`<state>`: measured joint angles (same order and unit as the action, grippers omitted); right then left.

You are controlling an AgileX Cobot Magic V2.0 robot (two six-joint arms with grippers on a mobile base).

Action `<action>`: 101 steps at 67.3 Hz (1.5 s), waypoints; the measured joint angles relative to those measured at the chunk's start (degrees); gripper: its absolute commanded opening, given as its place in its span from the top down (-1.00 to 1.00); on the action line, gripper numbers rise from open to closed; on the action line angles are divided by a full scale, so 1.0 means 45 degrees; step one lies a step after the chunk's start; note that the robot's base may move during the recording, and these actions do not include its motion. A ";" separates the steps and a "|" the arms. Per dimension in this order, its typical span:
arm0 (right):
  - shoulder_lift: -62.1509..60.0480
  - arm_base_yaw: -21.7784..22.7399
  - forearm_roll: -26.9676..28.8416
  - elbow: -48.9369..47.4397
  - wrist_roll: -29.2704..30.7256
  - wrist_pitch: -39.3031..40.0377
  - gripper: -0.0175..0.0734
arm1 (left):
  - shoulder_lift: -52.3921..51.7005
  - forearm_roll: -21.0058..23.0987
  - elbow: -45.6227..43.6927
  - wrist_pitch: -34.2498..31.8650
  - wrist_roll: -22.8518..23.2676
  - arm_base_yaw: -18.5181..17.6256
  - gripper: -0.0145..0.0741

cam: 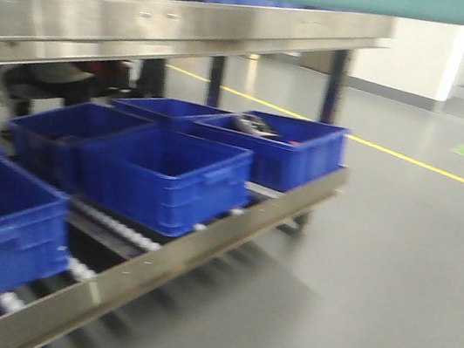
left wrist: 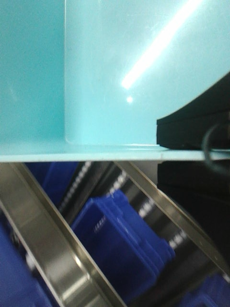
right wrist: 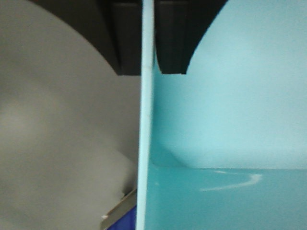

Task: Fetch blue bin and place on conveyor start
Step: 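Drive the base carrying the teal bin to the red conveyor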

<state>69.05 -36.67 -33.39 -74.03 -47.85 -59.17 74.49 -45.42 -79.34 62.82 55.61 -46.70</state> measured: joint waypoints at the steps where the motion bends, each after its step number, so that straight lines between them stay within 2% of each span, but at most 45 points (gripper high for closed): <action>1: 0.0000 0.0000 0.0000 0.0000 0.0000 0.0000 0.98 | 0.0000 0.0000 0.0000 0.0000 0.0000 0.0000 0.92; 101: -0.0011 0.0000 0.0000 0.0000 0.0000 0.0000 0.98 | 0.0000 -0.0024 0.0000 0.0000 0.0000 -0.0028 0.92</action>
<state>69.00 -36.67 -33.39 -74.03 -47.85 -59.17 74.49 -45.53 -79.34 62.82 55.61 -46.83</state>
